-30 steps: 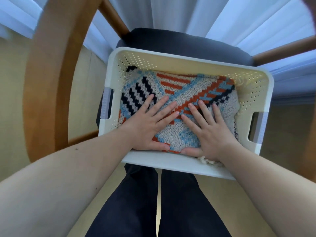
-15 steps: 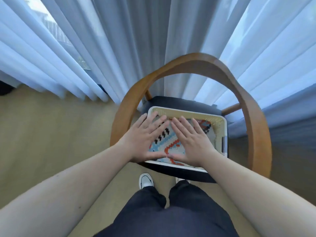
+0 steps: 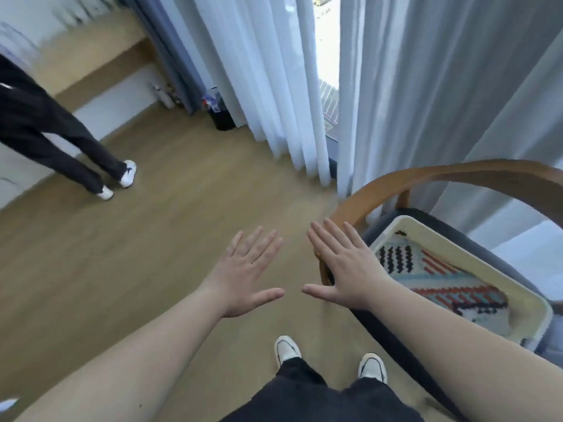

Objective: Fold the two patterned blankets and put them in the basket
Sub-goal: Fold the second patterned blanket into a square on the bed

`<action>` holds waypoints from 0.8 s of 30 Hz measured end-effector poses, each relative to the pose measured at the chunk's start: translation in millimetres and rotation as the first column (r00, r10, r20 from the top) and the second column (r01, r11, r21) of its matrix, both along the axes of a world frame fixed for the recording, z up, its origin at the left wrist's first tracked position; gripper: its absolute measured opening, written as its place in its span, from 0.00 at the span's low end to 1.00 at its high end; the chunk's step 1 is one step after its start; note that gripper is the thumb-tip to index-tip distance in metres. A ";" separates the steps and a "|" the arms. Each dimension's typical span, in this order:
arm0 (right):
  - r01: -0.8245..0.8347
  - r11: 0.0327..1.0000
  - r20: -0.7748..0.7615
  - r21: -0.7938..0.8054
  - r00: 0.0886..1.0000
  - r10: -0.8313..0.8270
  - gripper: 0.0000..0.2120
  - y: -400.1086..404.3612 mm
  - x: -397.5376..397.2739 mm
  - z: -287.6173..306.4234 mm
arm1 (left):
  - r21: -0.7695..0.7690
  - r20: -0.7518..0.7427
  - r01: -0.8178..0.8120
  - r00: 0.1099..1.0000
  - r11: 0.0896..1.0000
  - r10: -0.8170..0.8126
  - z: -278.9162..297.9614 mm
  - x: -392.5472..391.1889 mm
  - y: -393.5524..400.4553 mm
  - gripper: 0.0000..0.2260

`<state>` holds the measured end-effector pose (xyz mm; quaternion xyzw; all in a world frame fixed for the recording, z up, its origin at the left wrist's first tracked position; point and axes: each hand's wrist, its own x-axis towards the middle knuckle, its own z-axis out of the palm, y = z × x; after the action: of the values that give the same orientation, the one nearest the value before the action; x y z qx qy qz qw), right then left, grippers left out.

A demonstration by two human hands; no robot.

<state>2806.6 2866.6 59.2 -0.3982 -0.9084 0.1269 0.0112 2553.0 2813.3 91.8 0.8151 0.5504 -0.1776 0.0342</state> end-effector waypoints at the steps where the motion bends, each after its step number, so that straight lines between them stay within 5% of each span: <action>1: -0.053 0.999 -0.005 0.003 0.999 0.053 0.49 -5.6 -19.8 7.0 | -0.002 0.010 -0.085 0.996 0.996 0.085 6.7 -17.2 -20.0 0.40; 7: -0.342 0.937 0.024 0.078 0.940 0.341 0.50 -52.6 -161.6 48.9 | 0.084 0.148 -0.492 0.866 0.867 0.477 37.4 -121.8 -142.0 0.41; 13: -0.589 0.798 -0.014 0.130 0.804 0.595 0.51 -165.0 -357.7 94.5 | 0.146 0.169 -0.810 0.586 0.568 0.792 61.2 -252.5 -308.2 0.42; 24: -0.882 0.461 -0.024 0.096 0.461 0.887 0.49 -350.6 -613.5 85.1 | 0.146 0.152 -0.988 0.073 0.051 0.986 58.0 -402.9 -536.0 0.43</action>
<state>2193.1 2516.0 144.3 0.1352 -0.9861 0.0964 -0.0103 2150.0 2277.3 149.8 0.2207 0.9724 -0.0426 0.0625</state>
